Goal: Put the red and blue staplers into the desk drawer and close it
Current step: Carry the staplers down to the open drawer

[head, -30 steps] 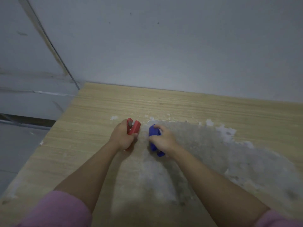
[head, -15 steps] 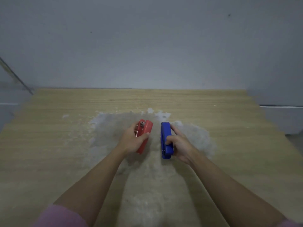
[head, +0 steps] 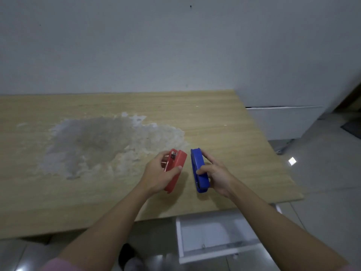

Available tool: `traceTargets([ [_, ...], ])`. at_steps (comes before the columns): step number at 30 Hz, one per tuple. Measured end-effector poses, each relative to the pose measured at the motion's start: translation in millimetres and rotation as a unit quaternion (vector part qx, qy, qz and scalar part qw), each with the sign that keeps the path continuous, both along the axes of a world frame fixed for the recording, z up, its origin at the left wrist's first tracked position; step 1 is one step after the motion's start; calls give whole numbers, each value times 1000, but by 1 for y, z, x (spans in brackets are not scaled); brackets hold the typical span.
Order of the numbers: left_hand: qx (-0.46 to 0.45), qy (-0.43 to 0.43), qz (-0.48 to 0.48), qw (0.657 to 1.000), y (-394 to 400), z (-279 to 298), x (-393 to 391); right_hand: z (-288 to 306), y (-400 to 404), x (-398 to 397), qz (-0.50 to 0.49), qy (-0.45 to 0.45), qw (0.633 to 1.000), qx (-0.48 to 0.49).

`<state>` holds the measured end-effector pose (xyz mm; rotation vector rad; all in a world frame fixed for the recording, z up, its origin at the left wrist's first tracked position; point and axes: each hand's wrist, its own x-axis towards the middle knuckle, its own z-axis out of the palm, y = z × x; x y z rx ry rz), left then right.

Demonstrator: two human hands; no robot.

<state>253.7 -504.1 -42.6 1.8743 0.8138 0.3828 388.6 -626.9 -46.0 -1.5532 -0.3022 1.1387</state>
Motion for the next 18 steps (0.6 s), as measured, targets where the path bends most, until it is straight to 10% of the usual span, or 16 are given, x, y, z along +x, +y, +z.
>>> traceTargets([
  [18,-18,45,-38,998,-150,-46,-18,-53,-152,6,160,-203,965,-34],
])
